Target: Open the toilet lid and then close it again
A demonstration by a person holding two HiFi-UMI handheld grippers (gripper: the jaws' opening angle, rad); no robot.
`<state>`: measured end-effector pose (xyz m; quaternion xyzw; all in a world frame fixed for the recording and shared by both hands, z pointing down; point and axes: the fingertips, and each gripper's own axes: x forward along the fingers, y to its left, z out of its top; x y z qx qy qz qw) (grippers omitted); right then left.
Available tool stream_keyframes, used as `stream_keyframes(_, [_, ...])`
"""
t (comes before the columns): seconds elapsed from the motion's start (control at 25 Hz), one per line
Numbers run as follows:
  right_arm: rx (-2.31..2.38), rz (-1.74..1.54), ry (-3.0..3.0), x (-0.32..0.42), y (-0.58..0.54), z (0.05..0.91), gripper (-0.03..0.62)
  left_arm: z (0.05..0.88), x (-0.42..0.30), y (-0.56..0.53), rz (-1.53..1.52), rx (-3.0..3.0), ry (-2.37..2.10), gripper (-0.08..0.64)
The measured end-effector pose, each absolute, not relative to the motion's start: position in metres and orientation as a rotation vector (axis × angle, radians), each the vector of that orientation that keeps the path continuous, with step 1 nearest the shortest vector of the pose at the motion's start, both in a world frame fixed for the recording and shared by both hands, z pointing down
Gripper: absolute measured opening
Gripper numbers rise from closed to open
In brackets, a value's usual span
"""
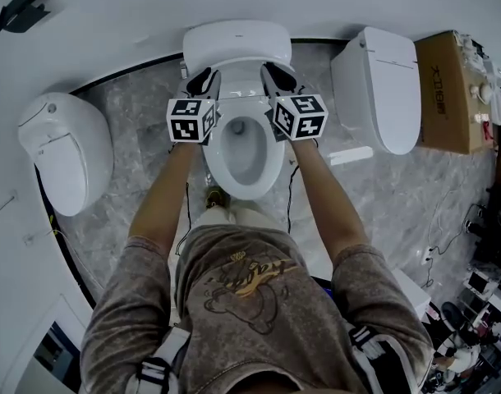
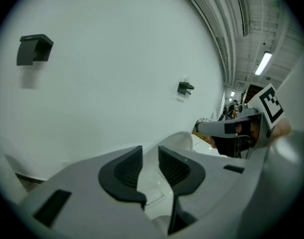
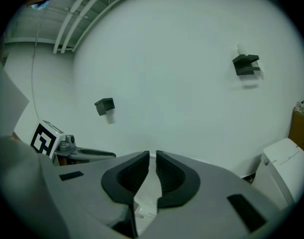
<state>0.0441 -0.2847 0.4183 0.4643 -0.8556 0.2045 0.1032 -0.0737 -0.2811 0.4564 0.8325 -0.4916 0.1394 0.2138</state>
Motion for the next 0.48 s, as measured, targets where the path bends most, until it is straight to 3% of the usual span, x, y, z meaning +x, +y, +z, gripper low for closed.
stream_keyframes(0.04, [1.371, 0.607, -2.525, 0.047, -0.284, 0.419, 0.064, 0.455, -0.073, -0.281, 0.392, 2.320, -1.356, 0.115])
stream_keyframes(0.12, [1.365, 0.622, -2.515, 0.052, -0.283, 0.422, 0.230, 0.452, -0.072, -0.282, 0.390, 2.330, -1.352, 0.161])
stream_keyframes(0.16, [1.361, 0.622, -2.508, 0.054, -0.284, 0.424, 0.255, 0.451, -0.072, -0.284, 0.388, 2.333, -1.355, 0.182])
stream_keyframes(0.28, [1.339, 0.599, -2.486, 0.059, -0.289, 0.430, 0.274, 0.450, -0.070, -0.289, 0.390, 2.352, -1.353, 0.232])
stream_keyframes(0.48, [1.317, 0.558, -2.474, 0.063, -0.303, 0.435, 0.276, 0.452, -0.071, -0.299, 0.418, 2.370, -1.342, 0.242])
